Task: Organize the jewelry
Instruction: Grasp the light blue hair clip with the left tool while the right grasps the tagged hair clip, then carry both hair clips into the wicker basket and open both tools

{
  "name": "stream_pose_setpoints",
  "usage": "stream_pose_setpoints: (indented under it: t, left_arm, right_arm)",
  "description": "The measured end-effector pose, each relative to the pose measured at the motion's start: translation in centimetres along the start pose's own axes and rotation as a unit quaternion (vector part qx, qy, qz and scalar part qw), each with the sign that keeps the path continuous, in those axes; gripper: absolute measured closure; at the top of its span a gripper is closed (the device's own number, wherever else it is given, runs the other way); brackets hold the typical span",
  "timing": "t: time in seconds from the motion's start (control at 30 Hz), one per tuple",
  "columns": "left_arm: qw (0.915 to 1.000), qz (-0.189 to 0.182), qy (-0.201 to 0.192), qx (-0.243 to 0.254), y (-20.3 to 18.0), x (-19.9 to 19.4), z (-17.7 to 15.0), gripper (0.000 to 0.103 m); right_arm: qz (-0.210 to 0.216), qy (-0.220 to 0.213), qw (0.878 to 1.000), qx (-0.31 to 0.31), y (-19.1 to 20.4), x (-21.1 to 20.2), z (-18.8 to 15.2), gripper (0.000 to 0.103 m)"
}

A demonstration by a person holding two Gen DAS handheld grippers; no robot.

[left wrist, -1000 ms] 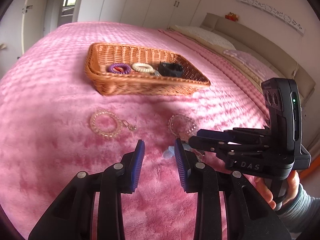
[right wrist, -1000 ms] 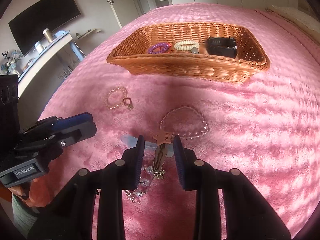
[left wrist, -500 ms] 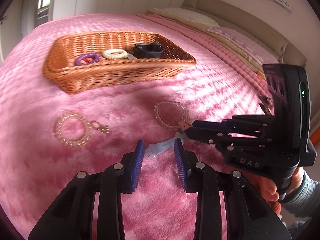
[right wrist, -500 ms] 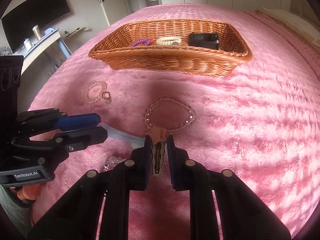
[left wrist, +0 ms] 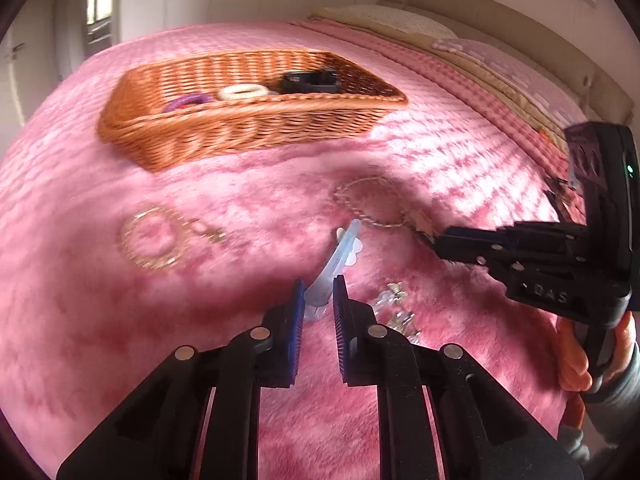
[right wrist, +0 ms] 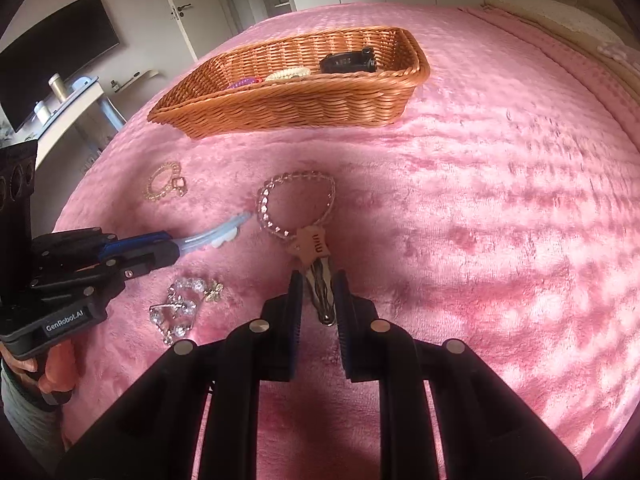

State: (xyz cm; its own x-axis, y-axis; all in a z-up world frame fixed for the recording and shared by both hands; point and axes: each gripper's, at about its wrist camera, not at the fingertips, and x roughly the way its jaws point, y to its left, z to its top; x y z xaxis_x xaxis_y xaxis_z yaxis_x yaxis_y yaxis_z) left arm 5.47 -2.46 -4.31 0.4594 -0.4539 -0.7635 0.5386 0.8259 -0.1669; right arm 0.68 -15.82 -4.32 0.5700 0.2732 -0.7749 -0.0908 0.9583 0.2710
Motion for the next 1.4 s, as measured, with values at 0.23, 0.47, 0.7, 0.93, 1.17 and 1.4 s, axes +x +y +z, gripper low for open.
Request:
stream_pose_setpoints:
  t: [0.23,0.47,0.7,0.93,1.17,1.4]
  left_arm:
    - [0.9984,0.034,-0.003,-0.044,0.8,-2.1,-2.1,0.09]
    - [0.9992,0.027,-0.009,-0.029,0.5,-2.4,-1.9,0.072]
    - [0.9988,0.043,0.024,-0.001,-0.3,0.1,-0.9,0.069]
    - [0.998,0.062,-0.008,0.009,-0.8,-0.9,-1.3,0.093]
    - [0.9957,0.043,-0.082,0.0,-1.5,-5.1,0.5,0.093]
    - [0.9873,0.045,-0.152,0.003,-1.0,-7.9,6.1,0.093]
  right_arm:
    - [-0.011,-0.013,1.0,-0.011,0.4,-0.9,0.0,0.065]
    - [-0.017,0.0,1.0,-0.009,0.8,0.9,1.2,0.065]
    - [-0.042,0.0,0.999,-0.032,1.8,2.0,1.4,0.088]
    - [0.011,-0.021,0.999,-0.04,2.1,0.0,0.6,0.088]
    - [0.032,-0.068,0.996,-0.046,3.0,-4.2,2.3,0.088]
    - [0.026,-0.141,0.988,-0.065,4.0,-7.5,9.4,0.088]
